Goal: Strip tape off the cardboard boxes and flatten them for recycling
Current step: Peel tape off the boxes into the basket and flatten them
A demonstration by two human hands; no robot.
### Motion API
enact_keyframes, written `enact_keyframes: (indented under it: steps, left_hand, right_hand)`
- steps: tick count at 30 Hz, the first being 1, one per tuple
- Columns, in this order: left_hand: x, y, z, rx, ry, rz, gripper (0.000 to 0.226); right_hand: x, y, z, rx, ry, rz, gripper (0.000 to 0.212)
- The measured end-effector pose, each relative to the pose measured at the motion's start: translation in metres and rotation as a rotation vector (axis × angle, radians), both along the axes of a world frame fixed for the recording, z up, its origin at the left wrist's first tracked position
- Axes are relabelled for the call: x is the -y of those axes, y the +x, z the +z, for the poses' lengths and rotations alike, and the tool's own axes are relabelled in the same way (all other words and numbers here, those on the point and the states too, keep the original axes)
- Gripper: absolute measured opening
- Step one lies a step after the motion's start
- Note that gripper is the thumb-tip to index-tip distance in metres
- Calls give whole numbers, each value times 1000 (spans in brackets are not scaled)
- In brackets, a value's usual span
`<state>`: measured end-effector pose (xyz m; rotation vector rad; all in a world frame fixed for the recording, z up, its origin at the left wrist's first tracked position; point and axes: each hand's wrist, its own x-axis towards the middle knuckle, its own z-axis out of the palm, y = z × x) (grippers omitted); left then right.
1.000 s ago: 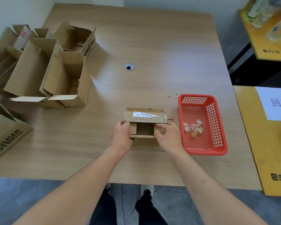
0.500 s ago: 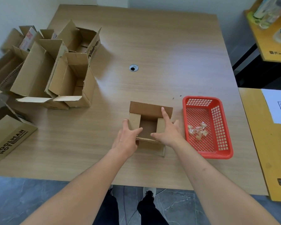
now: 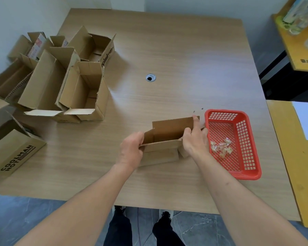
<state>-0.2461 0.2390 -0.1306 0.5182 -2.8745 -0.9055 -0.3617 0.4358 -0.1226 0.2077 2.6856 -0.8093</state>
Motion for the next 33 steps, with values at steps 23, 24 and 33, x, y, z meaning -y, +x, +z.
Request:
enact_keyframes:
  steps: [23,24,33]
  left_hand:
    - [68,-37,-31,206,167,215,31]
    - [68,-34,-40,246,140,150,40]
    - [45,-19,-96,369,-409,-294,62]
  right_hand:
    - [32,9,-66,-3,70,168,35]
    - [34,11,-71,-23,108,173,33]
    - [48,35,-112,-395,370,368,54]
